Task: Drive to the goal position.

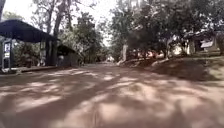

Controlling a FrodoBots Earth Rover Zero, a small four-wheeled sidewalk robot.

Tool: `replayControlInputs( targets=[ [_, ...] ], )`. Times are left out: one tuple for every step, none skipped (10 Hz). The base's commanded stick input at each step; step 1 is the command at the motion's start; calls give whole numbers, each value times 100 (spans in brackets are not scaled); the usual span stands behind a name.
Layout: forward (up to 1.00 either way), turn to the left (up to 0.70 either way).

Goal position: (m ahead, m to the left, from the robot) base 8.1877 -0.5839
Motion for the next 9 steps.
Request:
replayControlInputs(
  targets=[
    [100, 0],
    [100, 0],
    [100, 0],
    [100, 0],
    [100, 0],
    [100, 0],
    [100, 0],
    [100, 0],
    [100, 0]
  ],
)
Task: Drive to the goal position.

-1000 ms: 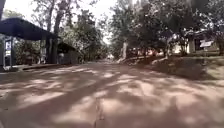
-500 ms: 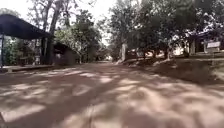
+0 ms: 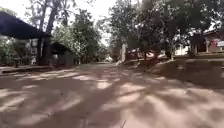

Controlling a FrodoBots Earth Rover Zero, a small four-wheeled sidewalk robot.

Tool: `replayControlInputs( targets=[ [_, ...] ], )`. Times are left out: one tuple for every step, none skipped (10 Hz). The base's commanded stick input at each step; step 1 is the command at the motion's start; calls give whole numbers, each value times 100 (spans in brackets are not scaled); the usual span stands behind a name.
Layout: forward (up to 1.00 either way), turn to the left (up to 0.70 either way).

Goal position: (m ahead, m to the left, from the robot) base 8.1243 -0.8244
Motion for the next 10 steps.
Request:
replayControlInputs(
  targets=[
    [100, 0],
    [100, 0],
    [100, 0],
    [100, 0],
    [100, 0],
    [100, 0],
    [100, 0],
    [100, 0],
    [100, 0],
    [100, 0]
  ],
)
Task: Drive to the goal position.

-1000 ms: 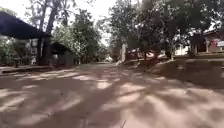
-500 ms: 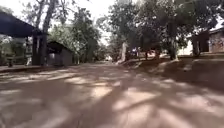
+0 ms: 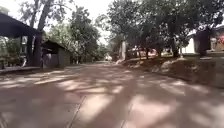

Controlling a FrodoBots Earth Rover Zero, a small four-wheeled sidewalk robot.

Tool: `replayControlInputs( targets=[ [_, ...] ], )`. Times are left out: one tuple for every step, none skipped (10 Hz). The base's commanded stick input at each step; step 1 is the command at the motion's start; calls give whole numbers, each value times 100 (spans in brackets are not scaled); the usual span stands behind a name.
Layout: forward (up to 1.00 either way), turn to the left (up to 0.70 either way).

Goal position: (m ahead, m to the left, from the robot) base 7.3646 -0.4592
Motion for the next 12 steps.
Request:
replayControlInputs(
  targets=[
    [100, 0],
    [100, 0],
    [100, 0],
    [100, 0],
    [100, 12],
    [100, 0],
    [100, 0],
    [100, 0],
    [100, 0],
    [100, 1],
    [100, 0],
    [100, 0]
  ],
)
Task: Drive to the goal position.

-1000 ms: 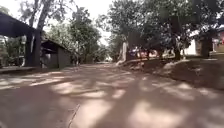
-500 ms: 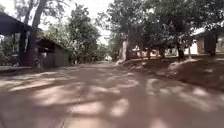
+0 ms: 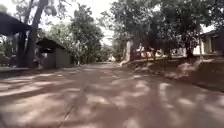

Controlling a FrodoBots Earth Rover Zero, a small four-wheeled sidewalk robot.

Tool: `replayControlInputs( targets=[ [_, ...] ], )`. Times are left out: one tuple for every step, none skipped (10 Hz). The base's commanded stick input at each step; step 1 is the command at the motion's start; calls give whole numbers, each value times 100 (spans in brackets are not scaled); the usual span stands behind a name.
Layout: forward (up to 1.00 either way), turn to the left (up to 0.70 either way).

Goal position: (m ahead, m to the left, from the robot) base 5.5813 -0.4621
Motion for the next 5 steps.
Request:
replayControlInputs(
  targets=[
    [100, 0],
    [100, 0],
    [100, 0],
    [100, 15],
    [100, 11]
  ],
)
